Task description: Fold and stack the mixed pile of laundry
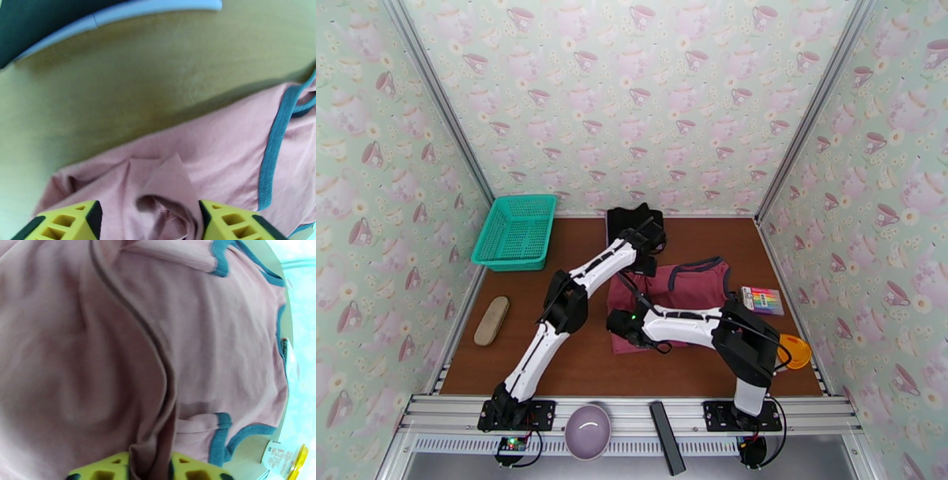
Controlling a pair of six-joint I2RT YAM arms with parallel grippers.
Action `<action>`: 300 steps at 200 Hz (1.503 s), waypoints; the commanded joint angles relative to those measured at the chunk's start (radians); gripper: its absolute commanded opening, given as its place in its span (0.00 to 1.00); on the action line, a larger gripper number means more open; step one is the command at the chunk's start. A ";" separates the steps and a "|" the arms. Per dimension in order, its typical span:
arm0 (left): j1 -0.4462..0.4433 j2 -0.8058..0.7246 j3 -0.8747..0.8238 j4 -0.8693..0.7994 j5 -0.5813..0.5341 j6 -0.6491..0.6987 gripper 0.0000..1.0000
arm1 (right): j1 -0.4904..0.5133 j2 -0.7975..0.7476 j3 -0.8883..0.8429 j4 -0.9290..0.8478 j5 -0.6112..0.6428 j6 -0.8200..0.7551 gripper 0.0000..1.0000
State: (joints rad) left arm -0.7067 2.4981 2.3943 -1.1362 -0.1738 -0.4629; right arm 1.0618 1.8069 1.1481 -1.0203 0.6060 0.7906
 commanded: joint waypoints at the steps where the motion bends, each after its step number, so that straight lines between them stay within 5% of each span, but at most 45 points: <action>1: 0.028 -0.076 0.019 0.015 -0.051 0.021 0.78 | -0.037 -0.124 0.018 -0.071 0.060 0.003 0.42; 45: 0.088 -0.270 -0.157 0.074 -0.071 0.062 0.78 | -0.127 -0.348 0.008 -0.002 -0.031 -0.050 0.49; 73: 0.188 -0.368 -0.371 0.145 0.057 0.061 0.66 | -0.208 -0.411 -0.014 0.200 -0.257 -0.148 0.46; 100: 0.260 -0.399 -0.536 0.270 0.174 0.067 0.65 | -0.274 -0.305 0.052 0.304 -0.388 -0.189 0.32; 160: 0.250 -0.348 -0.581 0.457 0.395 0.113 0.64 | -0.364 0.028 0.291 0.363 -0.413 -0.246 0.01; 236: 0.215 -0.325 -0.657 0.374 0.298 0.152 0.47 | -0.462 0.174 0.284 0.451 -0.481 -0.247 0.00; 300: 0.208 -0.370 -0.784 0.304 0.014 0.151 0.46 | -0.501 0.253 0.281 0.455 -0.432 -0.243 0.00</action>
State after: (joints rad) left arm -0.4973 2.1441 1.6283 -0.7753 0.0013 -0.3233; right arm 0.5758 2.0251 1.4216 -0.5716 0.1455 0.5591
